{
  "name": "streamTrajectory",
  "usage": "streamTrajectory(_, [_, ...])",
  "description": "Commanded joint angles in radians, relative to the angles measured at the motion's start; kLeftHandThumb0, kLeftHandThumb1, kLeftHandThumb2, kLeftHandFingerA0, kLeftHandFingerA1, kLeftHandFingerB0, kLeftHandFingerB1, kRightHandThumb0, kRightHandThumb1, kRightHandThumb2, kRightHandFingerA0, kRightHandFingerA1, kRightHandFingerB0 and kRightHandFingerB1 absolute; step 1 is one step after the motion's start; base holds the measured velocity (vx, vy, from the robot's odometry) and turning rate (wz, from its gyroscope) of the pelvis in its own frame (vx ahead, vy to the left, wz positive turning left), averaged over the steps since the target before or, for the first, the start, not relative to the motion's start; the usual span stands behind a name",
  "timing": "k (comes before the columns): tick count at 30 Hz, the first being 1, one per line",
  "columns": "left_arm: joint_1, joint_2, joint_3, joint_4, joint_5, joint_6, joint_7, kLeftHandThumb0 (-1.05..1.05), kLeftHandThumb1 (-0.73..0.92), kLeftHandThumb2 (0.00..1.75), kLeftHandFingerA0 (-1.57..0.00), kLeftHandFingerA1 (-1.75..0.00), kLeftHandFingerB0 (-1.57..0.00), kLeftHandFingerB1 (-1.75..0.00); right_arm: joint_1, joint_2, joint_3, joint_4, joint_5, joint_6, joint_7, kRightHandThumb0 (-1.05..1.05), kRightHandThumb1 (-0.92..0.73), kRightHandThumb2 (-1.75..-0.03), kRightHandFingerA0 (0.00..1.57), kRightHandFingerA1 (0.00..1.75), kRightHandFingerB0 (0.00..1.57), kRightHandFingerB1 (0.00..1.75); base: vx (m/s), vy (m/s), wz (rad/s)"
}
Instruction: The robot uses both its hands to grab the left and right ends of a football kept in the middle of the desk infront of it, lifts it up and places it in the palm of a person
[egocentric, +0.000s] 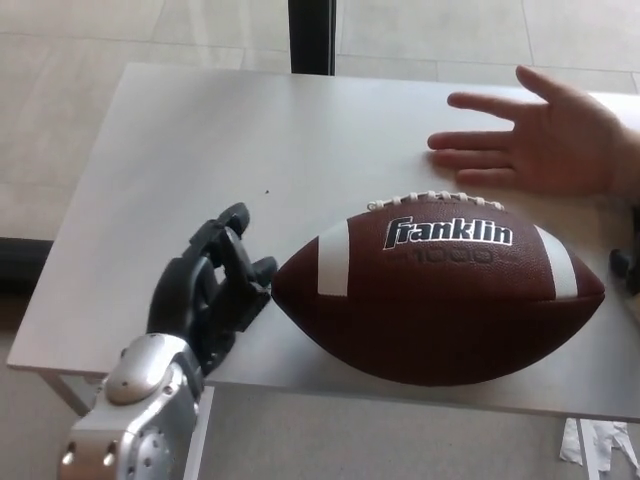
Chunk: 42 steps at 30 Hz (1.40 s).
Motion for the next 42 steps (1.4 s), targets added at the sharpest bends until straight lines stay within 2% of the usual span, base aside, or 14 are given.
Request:
streamTrajectory(1, [0.003, -0.074, -0.023, -0.031, 0.047, 0.044, 0.112, -0.92, 0.92, 1.29, -0.03, -0.37, 0.00, -0.07, 0.039, 0.028, 0.024, 0.014, -0.026, 0.009, -0.013, -0.93, -0.91, -0.79, 0.23, 0.45, 0.14, 0.28, 0.00, 0.000, 0.00])
streamTrajectory(2, [-0.001, -0.095, -0.034, -0.031, 0.052, 0.044, 0.121, -0.90, 0.92, 1.30, -0.03, -0.38, 0.00, -0.08, 0.040, 0.039, 0.025, 0.014, -0.025, 0.002, -0.018, -0.91, -0.79, -1.18, 0.22, 0.53, 0.09, 0.38, 0.00, 0.000, 0.00])
streamTrajectory(14, [-0.019, -0.173, -0.095, 0.061, 0.075, -0.006, 0.239, -0.91, 0.92, 0.95, -0.02, -0.41, 0.00, -0.07, 0.088, 0.038, 0.128, -0.077, -0.073, 0.046, 0.006, -0.97, -0.92, -0.81, 0.18, 0.45, 0.10, 0.28, 0.00, 0.000, 0.00])
streamTrajectory(15, [-0.021, -0.172, -0.098, 0.064, 0.075, -0.008, 0.242, -0.84, 0.86, 1.27, -0.03, -0.40, 0.00, -0.13, 0.090, 0.037, 0.133, -0.083, -0.074, 0.049, 0.008, -0.97, -0.91, -0.79, 0.20, 0.44, 0.12, 0.29, 0.00, 0.000, 0.00])
streamTrajectory(18, [-0.031, -0.168, -0.095, 0.088, 0.072, -0.027, 0.259, -0.85, 0.87, 1.27, -0.03, -0.43, 0.00, -0.13, 0.100, 0.031, 0.158, -0.111, -0.070, 0.069, 0.019, -0.92, -0.79, -1.18, 0.11, 0.50, 0.04, 0.35, 0.00, 0.000, 0.00])
streamTrajectory(19, [-0.031, -0.166, -0.095, 0.091, 0.072, -0.030, 0.262, -0.84, 0.85, 1.24, -0.07, -0.45, 0.00, -0.13, 0.101, 0.027, 0.164, -0.114, -0.074, 0.070, 0.020, -0.97, -0.92, -0.80, 0.14, 0.42, 0.10, 0.27, 0.00, 0.000, 0.00])
streamTrajectory(20, [-0.033, -0.163, -0.094, 0.098, 0.074, -0.033, 0.269, -0.93, 0.92, 0.91, -0.03, -0.43, 0.00, -0.11, 0.104, 0.027, 0.169, -0.125, -0.073, 0.077, 0.020, -0.96, -0.79, -1.19, 0.10, 0.49, 0.04, 0.36, 0.00, 0.000, 0.00])
streamTrajectory(21, [-0.033, -0.162, -0.093, 0.101, 0.074, -0.033, 0.274, -0.85, 0.83, 1.28, 0.00, -0.44, 0.00, -0.14, 0.107, 0.024, 0.174, -0.134, -0.073, 0.082, 0.023, -1.01, -0.92, -0.81, 0.15, 0.44, 0.08, 0.27, 0.00, 0.000, 0.00])
streamTrajectory(22, [-0.033, -0.160, -0.093, 0.102, 0.072, -0.034, 0.275, -0.94, 0.92, 0.93, -0.03, -0.43, 0.00, -0.10, 0.109, 0.023, 0.176, -0.139, -0.072, 0.086, 0.027, -1.03, -0.92, -0.81, 0.12, 0.43, 0.09, 0.27, 0.00, 0.000, 0.00])
streamTrajectory(24, [-0.026, -0.158, -0.094, 0.103, 0.067, -0.040, 0.277, -0.84, 0.84, 1.28, 0.00, -0.45, 0.00, -0.14, 0.117, 0.017, 0.182, -0.161, -0.063, 0.108, 0.039, -0.98, -0.79, -1.20, 0.09, 0.50, 0.05, 0.31, 0.00, 0.000, 0.00])
streamTrajectory(27, [-0.019, -0.147, -0.095, 0.104, 0.059, -0.047, 0.270, -0.95, 0.90, 0.95, -0.03, -0.45, 0.00, -0.07, 0.137, 0.034, 0.166, -0.196, -0.024, 0.096, 0.049, -1.03, -0.91, -0.81, 0.15, 0.45, 0.11, 0.28, 0.00, 0.000, 0.00])
streamTrajectory(31, [-0.003, -0.156, -0.084, 0.094, 0.037, -0.045, 0.271, -0.91, 0.88, 1.29, 0.00, -0.47, -0.01, -0.08, 0.143, 0.066, 0.093, -0.233, 0.057, 0.111, 0.047, -0.94, -0.77, -1.19, 0.16, 0.52, 0.07, 0.39, 0.00, 0.000, 0.00])
streamTrajectory(32, [0.003, -0.150, -0.094, 0.088, 0.043, -0.043, 0.272, -0.93, 0.91, 0.94, -0.03, -0.44, 0.00, -0.10, 0.134, 0.070, 0.063, -0.253, 0.067, 0.132, 0.037, -0.95, -0.83, -1.23, 0.22, 0.54, 0.06, 0.38, 0.00, 0.000, 0.00])
streamTrajectory(42, [0.046, -0.137, -0.099, 0.065, 0.031, -0.049, 0.267, -0.95, 0.92, 1.32, -0.01, -0.39, 0.00, -0.05, 0.059, 0.112, -0.194, -0.375, 0.196, 0.271, -0.056, -0.92, -0.91, -0.80, 0.43, 0.47, 0.26, 0.33, 0.00, 0.000, 0.00])
